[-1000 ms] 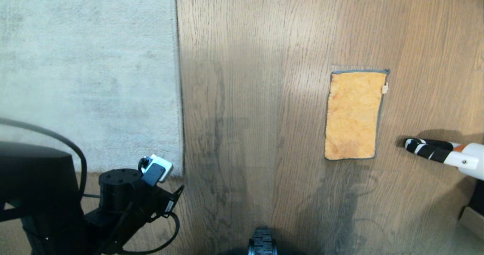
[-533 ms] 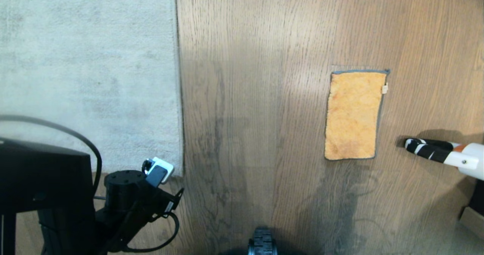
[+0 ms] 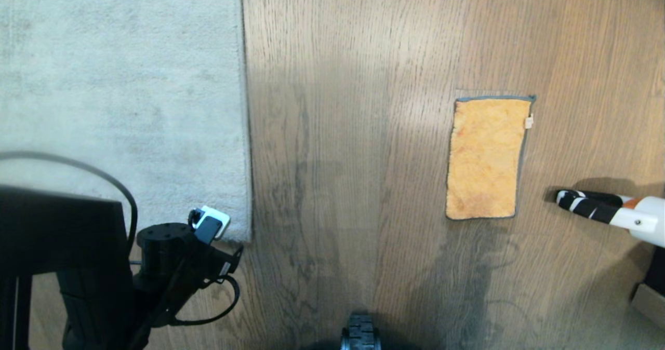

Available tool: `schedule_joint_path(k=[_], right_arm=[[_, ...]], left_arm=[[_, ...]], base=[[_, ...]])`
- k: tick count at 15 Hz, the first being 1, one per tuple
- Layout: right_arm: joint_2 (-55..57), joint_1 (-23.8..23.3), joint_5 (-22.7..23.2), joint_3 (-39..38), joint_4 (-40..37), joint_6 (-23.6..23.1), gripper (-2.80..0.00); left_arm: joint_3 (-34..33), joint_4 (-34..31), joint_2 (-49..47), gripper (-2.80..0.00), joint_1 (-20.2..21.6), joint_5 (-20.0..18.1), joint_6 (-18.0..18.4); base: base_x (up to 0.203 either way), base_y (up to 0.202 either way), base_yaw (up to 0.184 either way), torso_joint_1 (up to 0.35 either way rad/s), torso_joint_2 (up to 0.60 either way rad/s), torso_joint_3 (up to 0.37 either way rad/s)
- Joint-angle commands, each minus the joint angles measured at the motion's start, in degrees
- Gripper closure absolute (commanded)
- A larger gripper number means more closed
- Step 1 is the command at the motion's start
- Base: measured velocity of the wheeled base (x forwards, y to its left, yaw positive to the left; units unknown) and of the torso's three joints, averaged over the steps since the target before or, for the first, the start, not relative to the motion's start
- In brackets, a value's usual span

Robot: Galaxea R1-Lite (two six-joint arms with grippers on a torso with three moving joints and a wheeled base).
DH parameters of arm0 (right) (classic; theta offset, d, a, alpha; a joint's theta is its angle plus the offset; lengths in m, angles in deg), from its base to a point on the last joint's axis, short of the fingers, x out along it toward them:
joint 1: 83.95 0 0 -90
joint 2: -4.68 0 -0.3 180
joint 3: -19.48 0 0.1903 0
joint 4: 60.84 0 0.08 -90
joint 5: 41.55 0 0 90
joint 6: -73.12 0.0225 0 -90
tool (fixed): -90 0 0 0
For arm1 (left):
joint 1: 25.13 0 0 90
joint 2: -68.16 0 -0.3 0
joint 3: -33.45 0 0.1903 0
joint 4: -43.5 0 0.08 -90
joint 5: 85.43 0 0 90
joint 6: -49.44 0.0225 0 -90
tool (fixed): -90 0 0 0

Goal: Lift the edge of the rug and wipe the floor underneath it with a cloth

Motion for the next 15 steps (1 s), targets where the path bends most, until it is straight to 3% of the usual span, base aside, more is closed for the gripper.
schedule_joint_path(k=[1,8,15], right_arm=[[0.04,0.0,0.0,0.0,0.06,0.0,0.0],[0.04,0.0,0.0,0.0,0.06,0.0,0.0],[0.04,0.0,0.0,0.0,0.06,0.0,0.0]], left_arm=[[1.36,0.5,-0.78,-2.8,0.16,0.04,0.1],[6.9,0.5,-1.84,-2.8,-0.51,-0.37,-0.51],[5.05,0.42,-0.65,-2.8,-3.59,0.06,-4.34]], base=[[0.0,0.0,0.0,0.0,0.0,0.0],[0.0,0.0,0.0,0.0,0.0,0.0],[0.0,0.0,0.0,0.0,0.0,0.0]])
